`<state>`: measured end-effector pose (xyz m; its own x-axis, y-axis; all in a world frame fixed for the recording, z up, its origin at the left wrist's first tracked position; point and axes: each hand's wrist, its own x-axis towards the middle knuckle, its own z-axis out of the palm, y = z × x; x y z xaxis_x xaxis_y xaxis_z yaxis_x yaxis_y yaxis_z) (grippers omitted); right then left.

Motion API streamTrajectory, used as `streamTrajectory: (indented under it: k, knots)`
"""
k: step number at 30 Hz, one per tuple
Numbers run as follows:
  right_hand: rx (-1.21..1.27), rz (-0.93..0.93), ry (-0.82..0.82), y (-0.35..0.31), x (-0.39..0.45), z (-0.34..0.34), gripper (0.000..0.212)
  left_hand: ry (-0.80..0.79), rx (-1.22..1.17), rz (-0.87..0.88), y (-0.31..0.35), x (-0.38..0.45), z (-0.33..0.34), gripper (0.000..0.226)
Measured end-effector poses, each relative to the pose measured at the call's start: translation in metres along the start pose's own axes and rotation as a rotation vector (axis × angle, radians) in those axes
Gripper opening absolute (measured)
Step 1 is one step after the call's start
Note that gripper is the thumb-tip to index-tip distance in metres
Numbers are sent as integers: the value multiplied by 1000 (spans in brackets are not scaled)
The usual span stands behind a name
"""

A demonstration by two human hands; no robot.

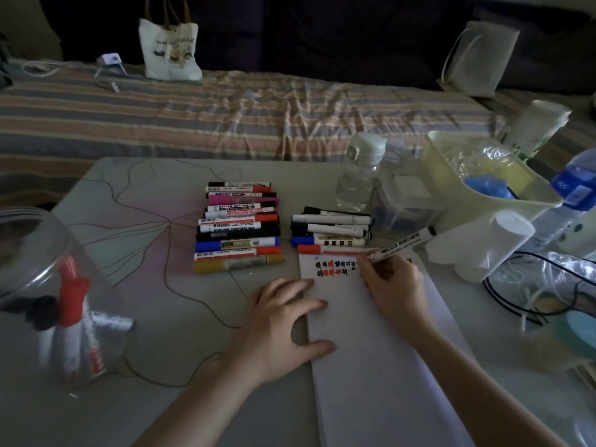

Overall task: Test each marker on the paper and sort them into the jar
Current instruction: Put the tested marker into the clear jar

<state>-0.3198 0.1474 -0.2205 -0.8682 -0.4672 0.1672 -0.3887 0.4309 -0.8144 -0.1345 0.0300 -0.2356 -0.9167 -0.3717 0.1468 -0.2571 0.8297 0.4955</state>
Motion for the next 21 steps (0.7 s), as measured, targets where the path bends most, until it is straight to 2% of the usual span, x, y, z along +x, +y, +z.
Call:
streamTrajectory:
  k: [21]
  knots:
    - [-21, -76, 5, 6, 4, 4, 29, -23, -19, -7, 2, -1, -5, 78]
